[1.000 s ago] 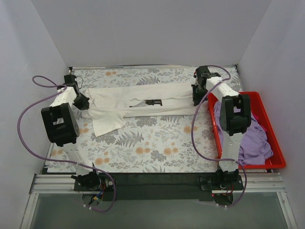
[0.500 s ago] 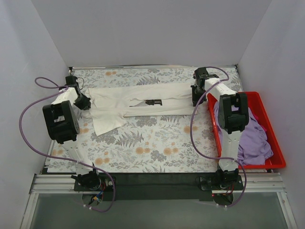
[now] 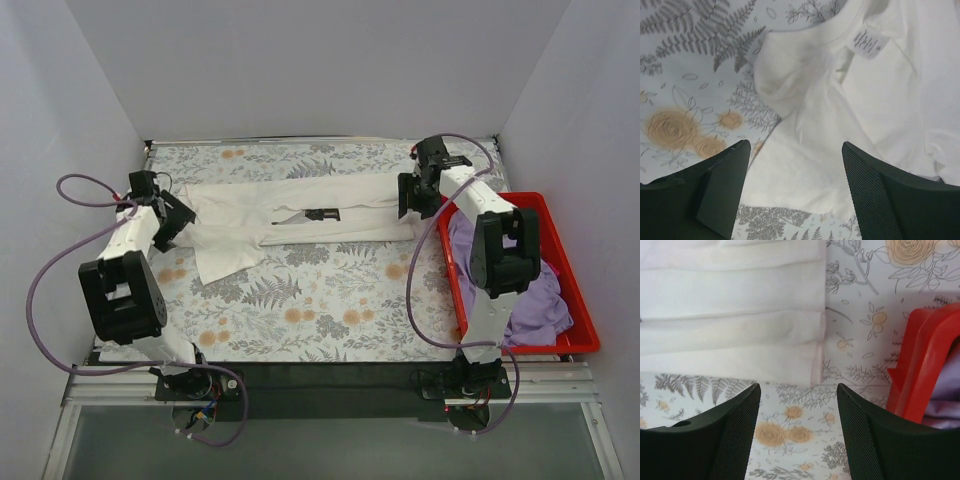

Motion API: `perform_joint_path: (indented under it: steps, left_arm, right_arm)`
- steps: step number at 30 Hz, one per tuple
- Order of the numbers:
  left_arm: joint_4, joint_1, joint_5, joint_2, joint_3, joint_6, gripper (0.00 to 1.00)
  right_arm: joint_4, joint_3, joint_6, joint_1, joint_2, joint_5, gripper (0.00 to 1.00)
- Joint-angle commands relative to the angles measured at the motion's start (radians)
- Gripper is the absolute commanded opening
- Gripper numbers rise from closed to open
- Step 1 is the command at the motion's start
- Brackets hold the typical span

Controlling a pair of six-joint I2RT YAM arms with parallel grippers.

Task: Fold and stack the t-shirts
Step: Fold the tshirt

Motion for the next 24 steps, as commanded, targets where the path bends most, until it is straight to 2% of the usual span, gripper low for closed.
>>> perform_joint_path:
  steps: [1, 6, 13, 20, 22, 24]
  left_arm:
    - [-0.033, -0.017, -0.036, -0.122, -0.094, 0.014, 0.69]
    - [-0.056, -0.051, -0.041, -0.217, -0.258, -0.014, 0.68]
    - [-0.050, -0.115, -0.038, -0.199, -0.339, -0.047, 0.60]
    - [-0.027, -0.172, -0.070, -0.137, -0.364, -0.060, 0.43]
    - [-0.021, -0.178, -0.093, -0.122, -0.366, -0.066, 0.34]
    - [-0.019, -0.178, -0.105, -0.107, -0.361, -0.064, 0.29]
  right_arm:
    - [0.026, -0.058, -0.009, 0.028, -0.125, -0.044, 0.59]
    - [0.045, -0.148, -0.013, 0.048, -0.240, -0.093, 0.59]
    - [0.086, -0.271, -0.010, 0.058, -0.331, -0.111, 0.59]
    - [0.102, -0.360, -0.004, 0.057, -0.397, -0.105, 0.59]
    - [0.103, -0.377, -0.004, 0.058, -0.404, -0.102, 0.59]
    - [0.105, -0.385, -0.004, 0.058, -0.415, -0.099, 0.59]
